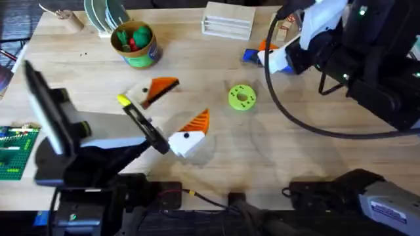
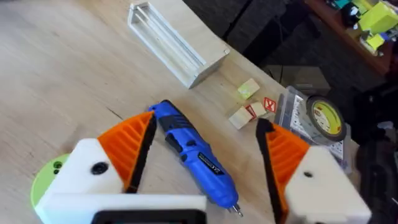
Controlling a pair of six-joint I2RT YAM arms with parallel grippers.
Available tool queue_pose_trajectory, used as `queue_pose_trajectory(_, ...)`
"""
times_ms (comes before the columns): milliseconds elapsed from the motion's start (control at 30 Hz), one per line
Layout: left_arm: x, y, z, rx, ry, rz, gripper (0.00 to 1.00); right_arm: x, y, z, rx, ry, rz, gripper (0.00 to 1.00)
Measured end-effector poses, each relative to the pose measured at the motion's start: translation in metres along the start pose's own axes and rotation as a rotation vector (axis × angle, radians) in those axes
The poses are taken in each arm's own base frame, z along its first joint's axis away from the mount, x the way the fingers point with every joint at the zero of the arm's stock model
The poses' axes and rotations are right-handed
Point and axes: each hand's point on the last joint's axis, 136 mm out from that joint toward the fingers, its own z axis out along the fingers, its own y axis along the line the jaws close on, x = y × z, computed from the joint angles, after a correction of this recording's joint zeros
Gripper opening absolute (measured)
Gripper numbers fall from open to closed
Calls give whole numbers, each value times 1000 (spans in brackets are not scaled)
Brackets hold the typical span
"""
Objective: Pick up the gripper from the table and insert it into the empty holder that is missing its gripper. Then pick up a screw, insert it into the mounting hole, and use the screwdriver to tighten it. Finally, clean up the table by picking up the vegetable and placing it into the bucket.
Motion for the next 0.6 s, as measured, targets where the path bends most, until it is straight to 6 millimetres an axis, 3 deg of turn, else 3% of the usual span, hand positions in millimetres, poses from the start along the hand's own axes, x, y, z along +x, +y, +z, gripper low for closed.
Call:
queue_pose_trajectory(100,-42,19,-17,-207,-12,17,994,0,0,0,0,-1,11,991)
queue_pose_trajectory(233,-72,39,-49,-462,74,17,993,0,0,-1,0,-1,17,991)
queue_pose_trajectory(400,-73,73,-75,-680,342,47,990,0,0,-1,1,-2,18,991)
queue_pose_trajectory(600,-48,128,-85,-835,731,45,990,-1,-1,-1,1,-3,18,991)
